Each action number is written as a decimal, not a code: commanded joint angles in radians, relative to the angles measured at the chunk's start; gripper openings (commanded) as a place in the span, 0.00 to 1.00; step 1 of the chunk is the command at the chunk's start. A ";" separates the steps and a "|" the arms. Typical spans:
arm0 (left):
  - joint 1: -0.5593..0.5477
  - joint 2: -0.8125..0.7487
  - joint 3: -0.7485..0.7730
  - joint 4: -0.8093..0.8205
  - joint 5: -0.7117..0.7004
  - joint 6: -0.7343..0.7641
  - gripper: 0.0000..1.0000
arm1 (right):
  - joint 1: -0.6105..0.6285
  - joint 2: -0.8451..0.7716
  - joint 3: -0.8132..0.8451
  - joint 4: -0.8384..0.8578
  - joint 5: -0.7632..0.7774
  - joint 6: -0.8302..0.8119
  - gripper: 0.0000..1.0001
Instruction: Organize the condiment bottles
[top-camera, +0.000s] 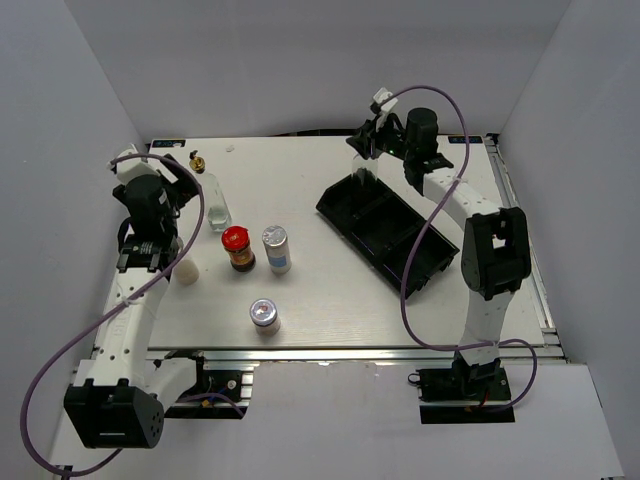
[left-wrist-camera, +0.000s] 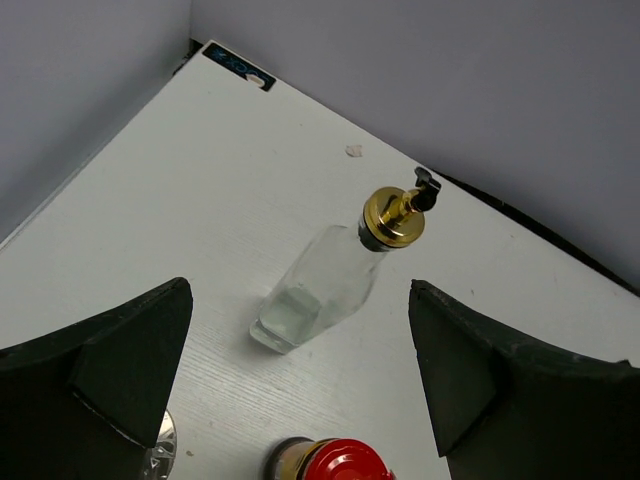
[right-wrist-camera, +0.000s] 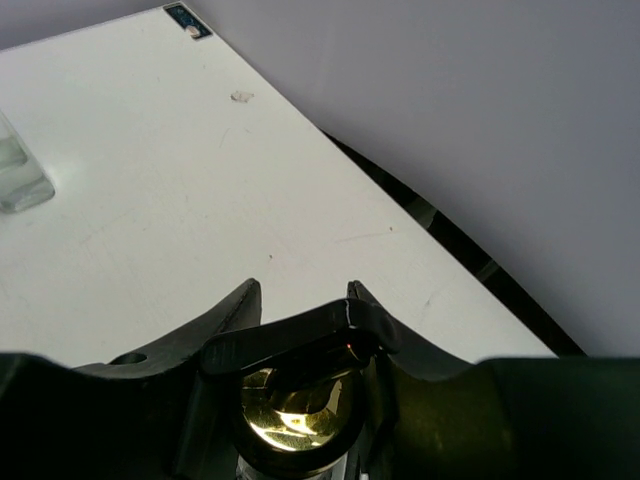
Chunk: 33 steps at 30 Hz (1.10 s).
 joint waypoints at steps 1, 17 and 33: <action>0.004 0.030 0.024 0.035 0.133 0.044 0.98 | 0.000 -0.044 -0.026 0.142 0.021 -0.017 0.00; 0.002 0.193 0.079 0.113 0.208 0.090 0.98 | 0.000 -0.153 -0.145 0.147 0.052 -0.020 0.89; -0.041 0.406 0.194 0.121 0.088 0.193 0.89 | 0.000 -0.359 -0.188 0.086 0.197 0.087 0.89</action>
